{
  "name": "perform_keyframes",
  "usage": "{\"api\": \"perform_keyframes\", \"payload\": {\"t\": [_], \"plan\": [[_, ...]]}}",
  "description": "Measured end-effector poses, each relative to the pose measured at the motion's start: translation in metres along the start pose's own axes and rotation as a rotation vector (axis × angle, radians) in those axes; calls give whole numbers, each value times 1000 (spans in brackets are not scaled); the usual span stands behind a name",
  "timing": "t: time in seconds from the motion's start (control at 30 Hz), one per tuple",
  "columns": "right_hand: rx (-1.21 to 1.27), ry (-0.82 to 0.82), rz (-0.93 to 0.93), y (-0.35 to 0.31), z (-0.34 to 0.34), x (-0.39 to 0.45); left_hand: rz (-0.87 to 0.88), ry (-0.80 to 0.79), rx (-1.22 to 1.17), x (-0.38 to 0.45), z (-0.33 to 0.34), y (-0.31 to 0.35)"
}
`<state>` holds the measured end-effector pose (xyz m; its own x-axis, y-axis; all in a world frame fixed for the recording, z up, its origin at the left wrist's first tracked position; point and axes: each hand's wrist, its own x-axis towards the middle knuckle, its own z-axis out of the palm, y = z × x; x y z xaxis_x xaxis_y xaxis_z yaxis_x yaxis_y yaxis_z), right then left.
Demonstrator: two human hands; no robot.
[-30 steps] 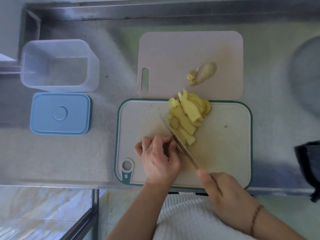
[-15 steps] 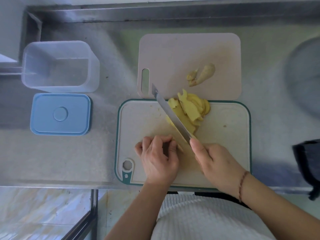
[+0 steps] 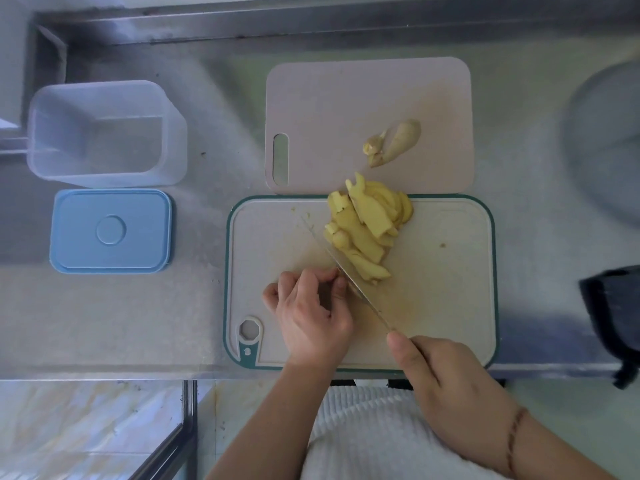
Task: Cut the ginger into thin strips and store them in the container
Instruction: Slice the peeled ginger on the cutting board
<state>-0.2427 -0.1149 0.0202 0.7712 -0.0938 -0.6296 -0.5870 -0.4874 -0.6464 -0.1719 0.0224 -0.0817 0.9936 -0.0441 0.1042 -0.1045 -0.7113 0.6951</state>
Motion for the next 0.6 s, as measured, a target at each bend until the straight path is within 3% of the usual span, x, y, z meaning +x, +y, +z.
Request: {"api": "perform_keyframes", "payload": {"t": [0.6], "plan": [[-45,-48,18,-5,-4,10,3,-25,32,2,0,0]]}}
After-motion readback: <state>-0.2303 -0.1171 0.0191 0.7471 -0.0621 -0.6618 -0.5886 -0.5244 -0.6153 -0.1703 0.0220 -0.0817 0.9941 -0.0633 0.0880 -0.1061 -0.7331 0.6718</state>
